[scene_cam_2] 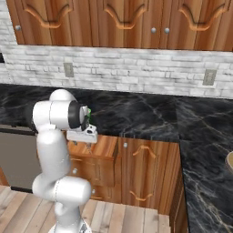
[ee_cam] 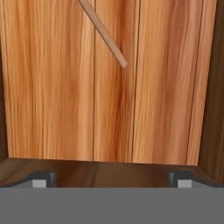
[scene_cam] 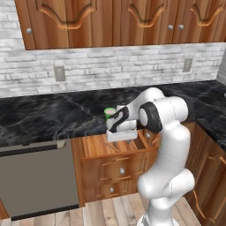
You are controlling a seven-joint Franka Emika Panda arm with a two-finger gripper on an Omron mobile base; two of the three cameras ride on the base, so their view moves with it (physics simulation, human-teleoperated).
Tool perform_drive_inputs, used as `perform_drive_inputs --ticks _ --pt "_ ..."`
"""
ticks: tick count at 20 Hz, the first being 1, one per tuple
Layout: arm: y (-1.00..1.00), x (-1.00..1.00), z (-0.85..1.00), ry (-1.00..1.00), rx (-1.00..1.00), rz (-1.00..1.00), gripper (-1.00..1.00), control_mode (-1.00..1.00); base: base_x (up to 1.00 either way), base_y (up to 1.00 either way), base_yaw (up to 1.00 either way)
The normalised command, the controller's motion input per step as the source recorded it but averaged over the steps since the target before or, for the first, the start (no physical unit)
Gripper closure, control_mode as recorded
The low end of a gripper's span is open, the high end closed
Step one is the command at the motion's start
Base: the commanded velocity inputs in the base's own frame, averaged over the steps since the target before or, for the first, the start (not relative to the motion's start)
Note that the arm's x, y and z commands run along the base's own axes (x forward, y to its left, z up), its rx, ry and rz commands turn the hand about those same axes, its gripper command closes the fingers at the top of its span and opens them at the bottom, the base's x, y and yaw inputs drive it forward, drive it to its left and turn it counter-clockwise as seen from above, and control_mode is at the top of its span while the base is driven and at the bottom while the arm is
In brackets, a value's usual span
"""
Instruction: Pick up the straw from the right drawer and put it inside the smoothie cup.
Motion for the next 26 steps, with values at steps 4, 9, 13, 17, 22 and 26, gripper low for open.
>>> perform_drive_inputs --ticks 4,9,13,17,22,26 --pt "0.00 0.21 -0.49 0.00 -0.01 -0.02 -1.00 -1.00 0.00 0.00 0.00" --pt "0.02 0.22 -0.53 0.00 -0.01 -0.03 -1.00 -1.00 0.00 0.00 0.00" --pt "0.05 0.16 -0.46 0.00 -0.01 -0.04 -1.00 -1.00 0.00 0.00 0.00" --pt "0.01 0.01 -0.36 0.00 -0.01 -0.06 -1.00 -1.00 0.00 0.00 0.00" --pt "0.00 -0.41 -0.26 0.04 0.00 -0.05 -1.00 -1.00 0.00 0.00 0.00" --pt "0.00 -0.80 -0.15 0.00 0.00 -0.02 -1.00 -1.00 0.00 0.00 0.00"
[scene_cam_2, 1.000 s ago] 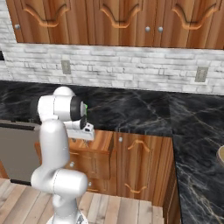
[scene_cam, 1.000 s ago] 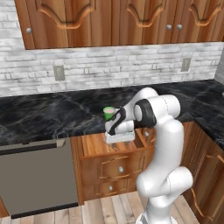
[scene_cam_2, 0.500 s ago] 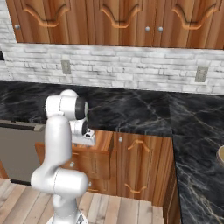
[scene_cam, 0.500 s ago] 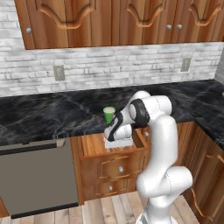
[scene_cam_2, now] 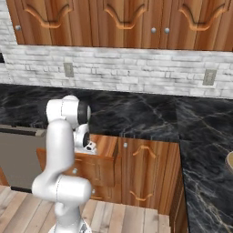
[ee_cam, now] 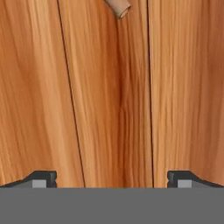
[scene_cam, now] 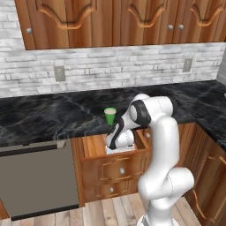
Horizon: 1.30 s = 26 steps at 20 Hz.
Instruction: Pick up the straw from the right drawer and put it inside the smoothie cup.
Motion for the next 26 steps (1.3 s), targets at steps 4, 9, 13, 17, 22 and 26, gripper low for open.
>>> perform_drive_inputs --ticks 4,9,13,17,22,26 --pt "0.00 -0.97 -0.01 0.00 0.00 -0.01 -1.00 -1.00 0.00 0.00 0.00" --pt "0.00 -0.95 0.03 0.00 0.00 0.00 -1.00 -1.00 0.00 0.00 0.00" --pt "0.00 -0.86 0.35 0.00 0.00 0.00 -1.00 -1.00 0.00 0.00 0.00" --pt "0.00 -0.21 0.70 -0.06 0.00 0.00 -1.00 -1.00 0.00 0.00 0.00" --pt "0.00 0.09 0.62 -0.02 0.00 0.00 -1.00 -1.00 0.00 0.00 0.00" --pt "0.01 0.37 0.38 0.00 0.00 0.00 -1.00 -1.00 0.00 0.00 0.00"
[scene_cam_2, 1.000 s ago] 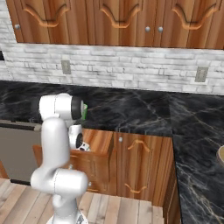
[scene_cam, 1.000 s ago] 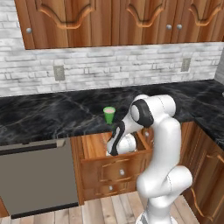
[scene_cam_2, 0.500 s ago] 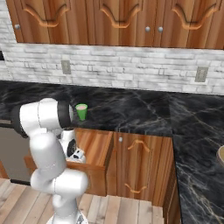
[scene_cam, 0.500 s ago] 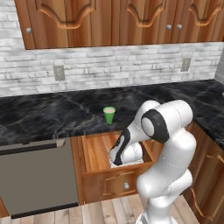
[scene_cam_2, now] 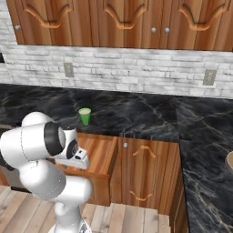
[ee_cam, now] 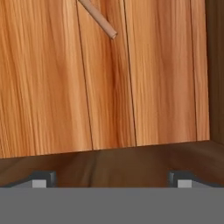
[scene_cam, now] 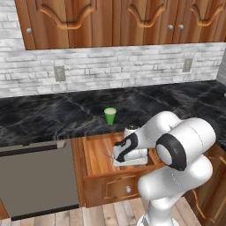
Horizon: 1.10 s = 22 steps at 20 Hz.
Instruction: Pick up the straw from the right drawer and put it inside the smoothie cup.
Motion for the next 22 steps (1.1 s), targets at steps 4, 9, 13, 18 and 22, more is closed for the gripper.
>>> perform_drive_inputs --ticks 4,9,13,18,22 --pt "0.07 0.51 0.24 0.00 0.00 0.00 -1.00 -1.00 0.00 0.00 0.00" --pt "0.10 0.54 0.15 0.00 0.00 0.00 -1.00 -1.00 0.00 0.00 0.00" --pt "0.06 0.45 0.01 0.00 0.00 0.00 -1.00 -1.00 0.00 0.00 0.00" --pt "0.00 0.21 -0.19 -0.01 0.00 0.00 -1.00 -1.00 0.00 0.00 0.00" --pt "0.00 0.14 -0.36 -0.05 0.00 0.00 -1.00 -1.00 0.00 0.00 0.00"
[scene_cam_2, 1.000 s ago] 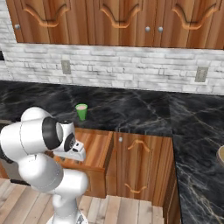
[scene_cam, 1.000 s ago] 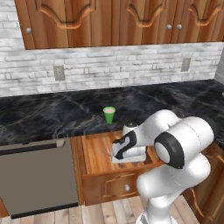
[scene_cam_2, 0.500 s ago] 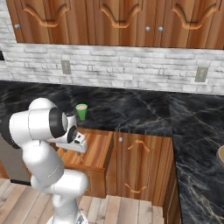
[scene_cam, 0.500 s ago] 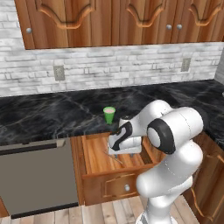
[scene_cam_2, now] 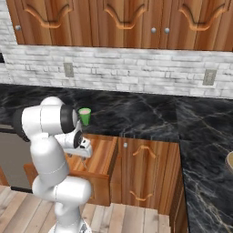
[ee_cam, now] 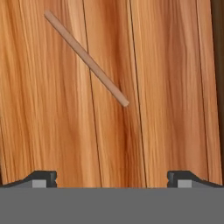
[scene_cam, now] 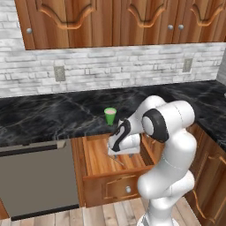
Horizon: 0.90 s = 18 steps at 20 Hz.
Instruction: Pick up the straw from the right drawer and put it inside the smoothie cup.
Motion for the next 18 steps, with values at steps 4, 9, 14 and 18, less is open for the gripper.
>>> perform_drive_inputs --ticks 4,9,14,18 --pt "0.00 0.22 -0.28 -0.04 0.00 0.02 -1.00 -1.00 0.00 0.00 0.00" --pt "0.00 0.20 -0.28 -0.01 0.00 0.05 -1.00 -1.00 0.00 0.00 0.00" --pt "0.00 0.23 -0.31 0.00 0.00 0.07 -1.00 -1.00 0.00 0.00 0.00" --pt "0.02 0.27 -0.24 0.00 0.00 0.07 -1.00 -1.00 0.00 0.00 0.00"
